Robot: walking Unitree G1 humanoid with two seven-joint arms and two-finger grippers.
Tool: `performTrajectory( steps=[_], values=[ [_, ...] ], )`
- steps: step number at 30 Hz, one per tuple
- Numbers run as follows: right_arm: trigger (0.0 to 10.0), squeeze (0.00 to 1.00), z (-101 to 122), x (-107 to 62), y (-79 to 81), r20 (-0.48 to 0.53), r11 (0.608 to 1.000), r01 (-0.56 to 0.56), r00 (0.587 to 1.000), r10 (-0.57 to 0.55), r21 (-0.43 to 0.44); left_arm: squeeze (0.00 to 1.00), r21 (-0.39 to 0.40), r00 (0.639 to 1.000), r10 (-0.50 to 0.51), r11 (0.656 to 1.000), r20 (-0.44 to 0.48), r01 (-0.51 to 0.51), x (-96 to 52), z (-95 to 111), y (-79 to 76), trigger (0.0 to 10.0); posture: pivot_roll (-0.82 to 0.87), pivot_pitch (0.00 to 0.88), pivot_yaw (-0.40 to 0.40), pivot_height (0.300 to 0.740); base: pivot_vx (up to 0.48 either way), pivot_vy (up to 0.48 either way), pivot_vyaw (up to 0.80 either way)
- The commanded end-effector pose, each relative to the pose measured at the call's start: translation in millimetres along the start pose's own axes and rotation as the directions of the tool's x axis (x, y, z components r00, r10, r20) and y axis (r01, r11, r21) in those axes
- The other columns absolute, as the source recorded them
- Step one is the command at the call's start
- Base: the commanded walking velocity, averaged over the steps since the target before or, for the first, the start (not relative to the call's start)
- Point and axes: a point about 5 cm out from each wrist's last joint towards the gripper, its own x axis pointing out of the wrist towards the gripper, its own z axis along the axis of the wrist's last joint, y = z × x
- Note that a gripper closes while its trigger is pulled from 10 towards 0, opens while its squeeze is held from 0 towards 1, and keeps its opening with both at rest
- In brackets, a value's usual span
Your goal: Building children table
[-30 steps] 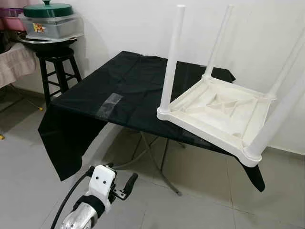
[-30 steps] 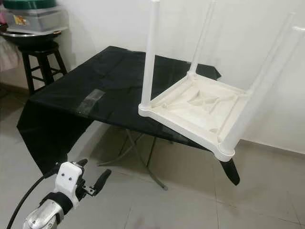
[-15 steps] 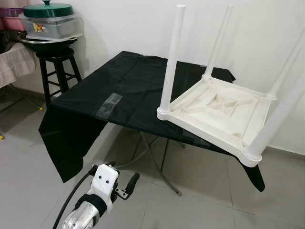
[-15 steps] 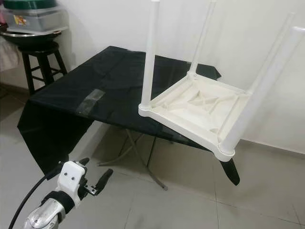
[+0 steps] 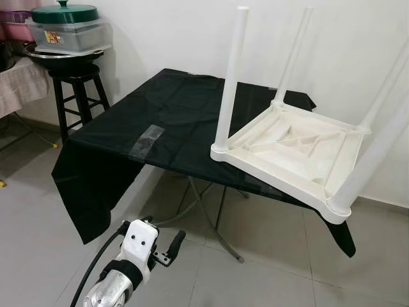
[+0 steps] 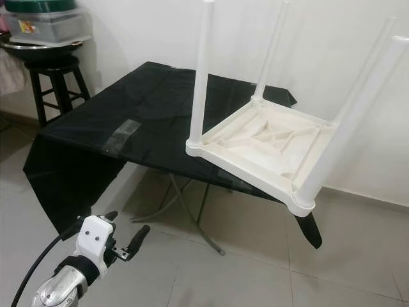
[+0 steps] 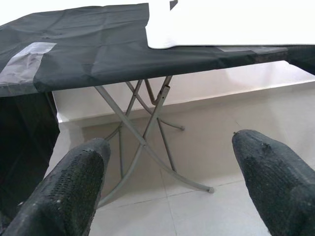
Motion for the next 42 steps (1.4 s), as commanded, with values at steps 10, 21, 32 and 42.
performTrajectory(
  steps=[10, 21, 32, 42],
  values=[
    [10.0, 0.00, 203, -53.3, 84.2, 0.369, 0.703, 0.059, 0.880, 0.298, -0.709, 0.00, -0.164, 0.943, 0.273, 0.938, -0.191, -0.305, -1.6, -47, 63.8, 10.0, 0.11, 0.000, -0.093, 0.740, 0.000, 0.000, 0.00],
    [10.0, 0.00, 200, -52.8, 85.7, 0.367, 0.708, 0.051, 0.880, 0.301, -0.705, 0.00, -0.123, 0.627, 0.252, 0.862, -0.737, -0.492, -74.2, -170, 71.9, 10.0, 0.09, 0.000, -0.078, 0.740, 0.000, 0.000, 0.00],
    [10.0, 0.00, 200, -52.0, 84.2, 0.365, 0.709, 0.051, 0.882, 0.299, -0.703, 0.00, -0.100, 0.433, 0.168, 0.841, -0.886, -0.531, -114.0, -204, 32.7, 10.0, 0.08, 0.000, -0.083, 0.740, 0.000, 0.000, 0.00],
    [10.0, 0.00, 199, -51.0, 82.8, 0.364, 0.707, 0.051, 0.882, 0.300, -0.706, 0.00, -0.122, 0.421, 0.121, 0.853, -0.899, -0.508, -116.4, -210, 12.4, 10.0, 0.09, 0.000, -0.091, 0.740, 0.000, 0.000, 0.00]
  ],
)
